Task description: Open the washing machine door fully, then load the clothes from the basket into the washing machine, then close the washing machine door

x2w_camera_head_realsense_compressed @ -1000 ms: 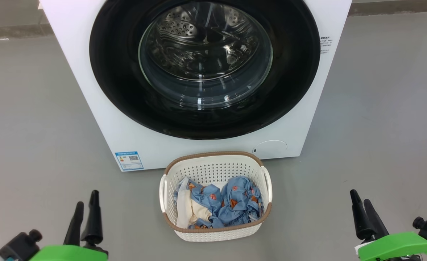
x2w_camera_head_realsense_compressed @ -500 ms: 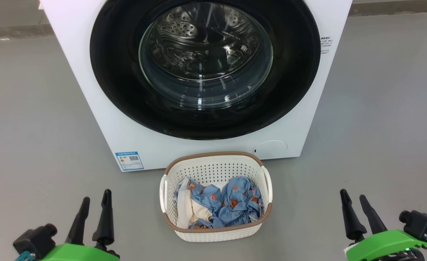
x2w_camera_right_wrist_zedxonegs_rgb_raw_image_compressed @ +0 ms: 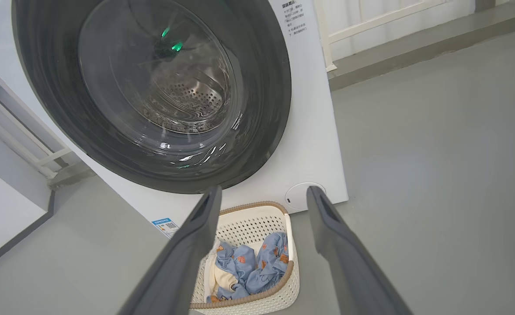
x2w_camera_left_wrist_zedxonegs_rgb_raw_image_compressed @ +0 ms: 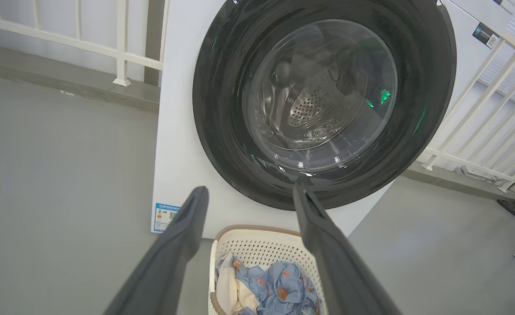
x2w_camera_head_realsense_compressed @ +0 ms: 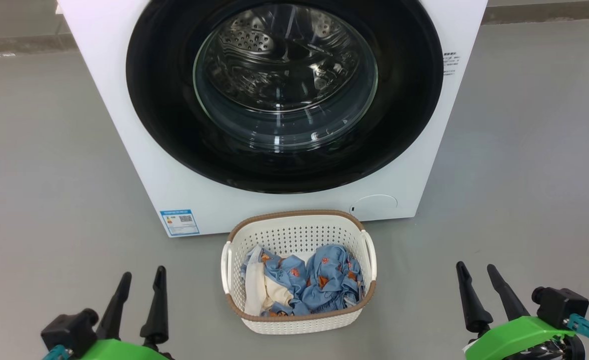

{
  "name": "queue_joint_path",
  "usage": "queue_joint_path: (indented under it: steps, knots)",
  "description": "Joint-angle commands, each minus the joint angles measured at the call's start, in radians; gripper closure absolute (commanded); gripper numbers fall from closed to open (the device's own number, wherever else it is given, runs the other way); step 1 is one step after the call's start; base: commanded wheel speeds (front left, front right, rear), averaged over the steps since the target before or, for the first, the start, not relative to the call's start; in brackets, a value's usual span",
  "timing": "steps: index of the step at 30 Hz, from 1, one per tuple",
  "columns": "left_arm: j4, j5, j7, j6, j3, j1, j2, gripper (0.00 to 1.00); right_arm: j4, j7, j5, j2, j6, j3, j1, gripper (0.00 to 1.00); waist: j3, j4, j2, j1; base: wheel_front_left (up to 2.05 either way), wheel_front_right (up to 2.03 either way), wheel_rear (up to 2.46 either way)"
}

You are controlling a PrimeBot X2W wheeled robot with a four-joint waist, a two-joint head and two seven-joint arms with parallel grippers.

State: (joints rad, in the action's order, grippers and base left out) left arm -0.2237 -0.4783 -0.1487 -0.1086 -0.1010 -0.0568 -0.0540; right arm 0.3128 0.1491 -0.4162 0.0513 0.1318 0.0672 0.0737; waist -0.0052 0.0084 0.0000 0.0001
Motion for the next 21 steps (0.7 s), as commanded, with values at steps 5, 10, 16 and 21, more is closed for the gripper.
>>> queue_joint_path:
  steps: [5,10,16,21]
  knots:
    - [0.009,0.085,-0.029,0.008,0.011,-0.045,-0.018,0.00,-0.019,0.029,0.100,0.001,-0.001,-0.034,0.051,0.00,-0.002,0.000,0.0000,0.0000,0.00,0.00,0.00]
    - [0.001,0.121,-0.041,0.008,0.007,-0.047,-0.017,0.00,-0.018,0.040,0.148,0.000,-0.001,-0.038,0.052,0.00,-0.004,0.000,0.0000,0.0000,0.00,0.00,0.00]
    - [-0.004,0.181,-0.059,0.008,0.003,-0.052,-0.016,0.00,-0.018,0.058,0.216,-0.001,-0.001,-0.042,0.056,0.00,-0.004,0.000,0.0000,0.0000,0.00,0.00,0.00]
    - [-0.013,0.235,-0.074,0.011,0.001,-0.056,-0.015,0.00,-0.015,0.072,0.271,-0.001,-0.001,-0.047,0.059,0.00,-0.006,0.000,0.0000,0.0000,0.00,0.00,0.00]
